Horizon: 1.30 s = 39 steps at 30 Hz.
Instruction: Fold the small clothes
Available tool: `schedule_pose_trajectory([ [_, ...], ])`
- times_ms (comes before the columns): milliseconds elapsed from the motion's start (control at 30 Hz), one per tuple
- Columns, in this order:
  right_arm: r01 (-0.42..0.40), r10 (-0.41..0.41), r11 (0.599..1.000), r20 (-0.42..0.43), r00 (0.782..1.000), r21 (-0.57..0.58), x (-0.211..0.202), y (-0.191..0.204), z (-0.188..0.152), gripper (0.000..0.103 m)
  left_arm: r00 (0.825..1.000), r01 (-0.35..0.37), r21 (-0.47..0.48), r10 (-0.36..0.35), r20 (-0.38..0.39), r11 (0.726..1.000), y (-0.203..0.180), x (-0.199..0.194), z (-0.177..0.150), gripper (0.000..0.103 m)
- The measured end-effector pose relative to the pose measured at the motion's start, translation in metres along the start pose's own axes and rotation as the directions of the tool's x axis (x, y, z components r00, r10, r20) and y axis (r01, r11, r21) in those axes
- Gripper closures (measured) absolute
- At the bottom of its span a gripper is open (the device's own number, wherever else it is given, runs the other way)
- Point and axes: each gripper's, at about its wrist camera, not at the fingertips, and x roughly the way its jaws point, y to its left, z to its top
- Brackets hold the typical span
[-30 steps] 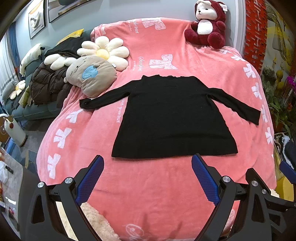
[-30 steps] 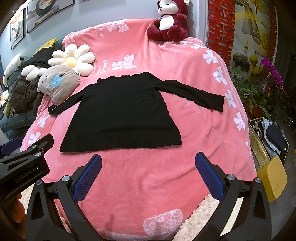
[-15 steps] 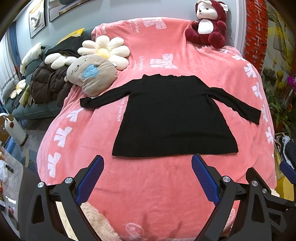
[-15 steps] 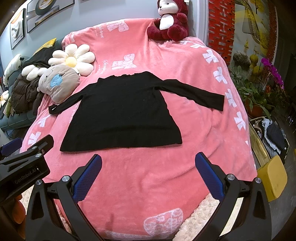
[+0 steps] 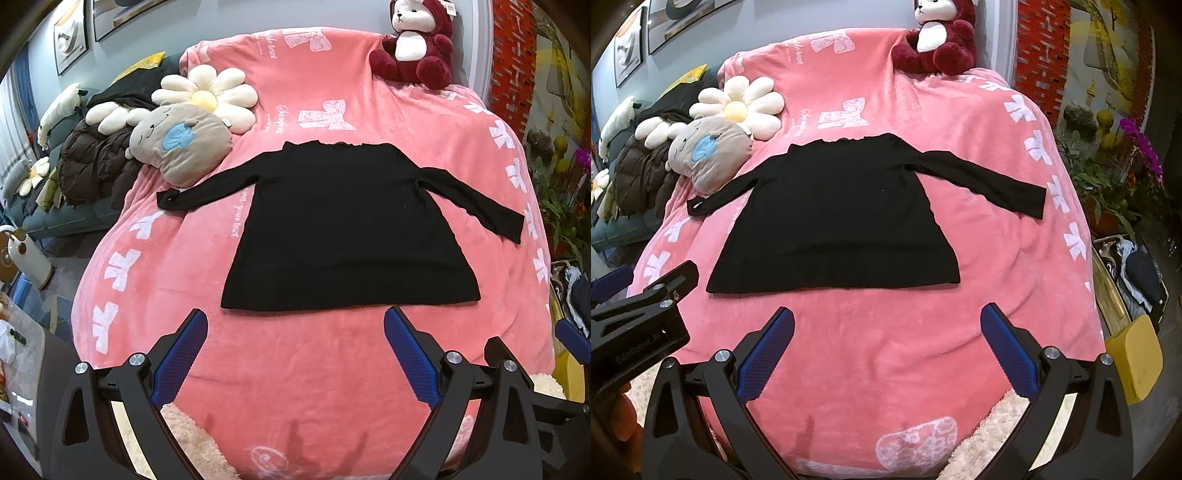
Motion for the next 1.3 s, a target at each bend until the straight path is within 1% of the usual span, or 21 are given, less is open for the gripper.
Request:
schedule_pose_trajectory([
  [67, 0.003, -0.003, 1.000, -0.015, 1.000, -0.001, 0.010, -0.006, 0.004, 0.005, 0.999, 0.028, -0.017, -0.028, -0.021, 0.999, 0.003, 0.007, 0.004, 0.008],
  [133, 0.008, -0.008, 1.000, -0.039, 0.999, 0.016, 0.026, -0.019, 0.011, 0.005, 0.995, 0.077, -0.059, -0.080, -0.055, 0.995, 0.011, 0.018, 0.008, 0.008],
  [233, 0.024, -0.020, 0.998, -0.067, 0.998, 0.065, 0.053, -0.051, 0.026, 0.005, 0.988, 0.113, -0.125, -0.125, -0.088, 0.986, 0.022, 0.036, 0.013, 0.008],
  [267, 0.031, -0.025, 0.996, -0.077, 0.997, 0.081, 0.063, -0.062, 0.032, 0.005, 0.988, 0.110, -0.139, -0.123, -0.089, 0.984, 0.024, 0.042, 0.015, 0.009],
  [367, 0.084, -0.071, 0.987, -0.099, 0.993, 0.136, 0.106, -0.108, 0.057, 0.005, 0.990, 0.092, -0.137, -0.105, -0.092, 0.986, 0.027, 0.060, 0.022, 0.009],
  [500, 0.152, -0.129, 0.961, -0.113, 0.985, 0.230, 0.160, -0.169, 0.086, 0.005, 0.992, 0.059, -0.095, -0.069, -0.105, 0.994, 0.023, 0.092, 0.034, 0.009],
  [567, 0.197, -0.175, 0.946, -0.109, 0.979, 0.256, 0.185, -0.199, 0.098, 0.005, 0.991, 0.048, -0.078, -0.057, -0.120, 0.996, 0.019, 0.112, 0.042, 0.009],
  [600, 0.222, -0.199, 0.937, -0.112, 0.974, 0.270, 0.204, -0.218, 0.107, 0.005, 0.991, 0.047, -0.077, -0.056, -0.124, 0.996, 0.018, 0.119, 0.045, 0.009],
  [700, 0.266, -0.245, 0.919, -0.106, 0.964, 0.291, 0.243, -0.257, 0.123, 0.005, 0.989, 0.056, -0.081, -0.067, -0.131, 0.995, 0.012, 0.143, 0.055, 0.009],
  [767, 0.287, -0.264, 0.905, -0.114, 0.958, 0.315, 0.273, -0.284, 0.134, 0.005, 0.988, 0.060, -0.089, -0.072, -0.139, 0.994, 0.007, 0.157, 0.061, 0.009],
  [833, 0.291, -0.267, 0.897, -0.115, 0.957, 0.333, 0.295, -0.303, 0.141, 0.006, 0.986, 0.069, -0.089, -0.081, -0.144, 0.994, 0.001, 0.170, 0.066, 0.009],
  [900, 0.292, -0.266, 0.885, -0.121, 0.956, 0.362, 0.318, -0.323, 0.148, 0.010, 0.987, 0.065, -0.079, -0.076, -0.144, 0.995, -0.005, 0.178, 0.070, 0.009],
  [967, 0.295, -0.261, 0.874, -0.141, 0.955, 0.386, 0.337, -0.335, 0.153, 0.019, 0.985, 0.065, -0.066, -0.075, -0.153, 0.996, -0.012, 0.189, 0.074, 0.009],
  [1033, 0.289, -0.244, 0.867, -0.159, 0.956, 0.405, 0.356, -0.343, 0.157, 0.021, 0.985, 0.065, -0.054, -0.073, -0.157, 0.996, -0.017, 0.196, 0.076, 0.009],
  [1100, 0.303, -0.252, 0.867, -0.176, 0.952, 0.396, 0.373, -0.346, 0.161, 0.021, 0.983, 0.066, -0.046, -0.073, -0.167, 0.997, -0.023, 0.205, 0.077, 0.009],
  [1133, 0.311, -0.257, 0.871, -0.185, 0.948, 0.381, 0.380, -0.345, 0.162, 0.025, 0.982, 0.069, -0.046, -0.075, -0.171, 0.997, -0.024, 0.208, 0.078, 0.009],
  [1167, 0.309, -0.252, 0.877, -0.195, 0.948, 0.368, 0.387, -0.345, 0.163, 0.035, 0.982, 0.070, -0.047, -0.078, -0.174, 0.996, -0.025, 0.210, 0.077, 0.009],
  [1200, 0.312, -0.251, 0.884, -0.210, 0.945, 0.347, 0.396, -0.343, 0.164, 0.042, 0.981, 0.073, -0.047, -0.080, -0.177, 0.996, -0.027, 0.213, 0.078, 0.009],
  [1233, 0.313, -0.250, 0.888, -0.217, 0.944, 0.337, 0.399, -0.341, 0.164, 0.050, 0.980, 0.077, -0.047, -0.085, -0.180, 0.996, -0.028, 0.216, 0.078, 0.009],
  [1267, 0.311, -0.249, 0.893, -0.217, 0.944, 0.327, 0.401, -0.338, 0.164, 0.062, 0.979, 0.081, -0.047, -0.088, -0.182, 0.996, -0.029, 0.217, 0.078, 0.009],
  [1300, 0.304, -0.243, 0.896, -0.213, 0.946, 0.325, 0.401, -0.336, 0.164, 0.071, 0.979, 0.084, -0.048, -0.091, -0.182, 0.995, -0.031, 0.219, 0.078, 0.008],
])
